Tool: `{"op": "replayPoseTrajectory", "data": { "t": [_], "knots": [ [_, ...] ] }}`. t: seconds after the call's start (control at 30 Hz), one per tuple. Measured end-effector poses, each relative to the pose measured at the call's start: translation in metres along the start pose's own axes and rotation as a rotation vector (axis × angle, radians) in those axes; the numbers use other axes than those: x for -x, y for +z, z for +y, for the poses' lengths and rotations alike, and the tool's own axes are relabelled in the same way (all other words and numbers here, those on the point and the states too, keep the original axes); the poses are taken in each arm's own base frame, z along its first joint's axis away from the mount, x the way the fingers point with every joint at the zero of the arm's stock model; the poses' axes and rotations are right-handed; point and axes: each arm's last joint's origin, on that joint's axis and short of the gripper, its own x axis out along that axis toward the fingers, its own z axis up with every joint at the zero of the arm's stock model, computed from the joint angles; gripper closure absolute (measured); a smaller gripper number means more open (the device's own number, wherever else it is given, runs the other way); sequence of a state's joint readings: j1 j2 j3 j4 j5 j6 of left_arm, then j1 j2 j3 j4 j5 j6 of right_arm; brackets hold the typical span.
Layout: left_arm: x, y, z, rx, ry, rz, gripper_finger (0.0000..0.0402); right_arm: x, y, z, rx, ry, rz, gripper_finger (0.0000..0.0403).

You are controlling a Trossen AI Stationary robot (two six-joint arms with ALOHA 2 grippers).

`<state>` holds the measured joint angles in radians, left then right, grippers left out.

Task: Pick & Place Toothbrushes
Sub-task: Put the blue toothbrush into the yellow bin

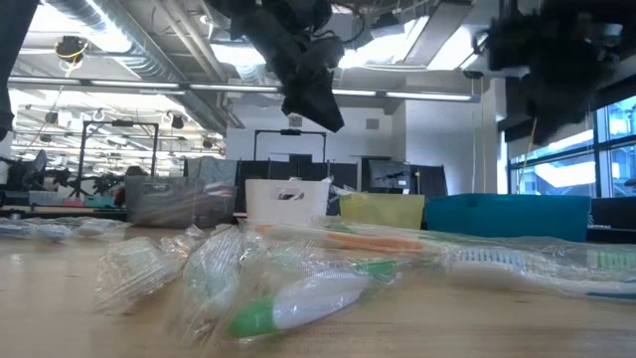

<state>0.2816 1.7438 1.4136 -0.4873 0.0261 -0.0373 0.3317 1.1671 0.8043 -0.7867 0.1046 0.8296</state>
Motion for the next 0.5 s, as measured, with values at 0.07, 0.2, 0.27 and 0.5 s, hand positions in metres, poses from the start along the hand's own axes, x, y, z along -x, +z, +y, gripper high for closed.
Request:
{"op": "replayPoseTrajectory", "data": {
  "t": [0.07,0.2,0.27,0.5],
  "knots": [
    [0.0,0.001,-0.009,-0.015,-0.016,-0.012,0.0309,0.0,-0.006,-0.001,-0.049,-0.018,0.049,0.0392],
    [-0.001,0.0,-0.028,-0.051,-0.049,-0.021,0.0309,0.002,-0.015,0.003,-0.131,-0.012,0.118,0.0378],
    [-0.006,-0.006,-0.037,-0.065,-0.066,-0.042,0.0309,0.002,-0.018,0.005,-0.162,-0.002,0.138,0.0378],
    [-0.028,-0.046,-0.05,-0.024,-0.108,-0.062,0.0309,0.004,-0.029,0.01,-0.283,-0.015,0.193,0.0399]
  ]
}}
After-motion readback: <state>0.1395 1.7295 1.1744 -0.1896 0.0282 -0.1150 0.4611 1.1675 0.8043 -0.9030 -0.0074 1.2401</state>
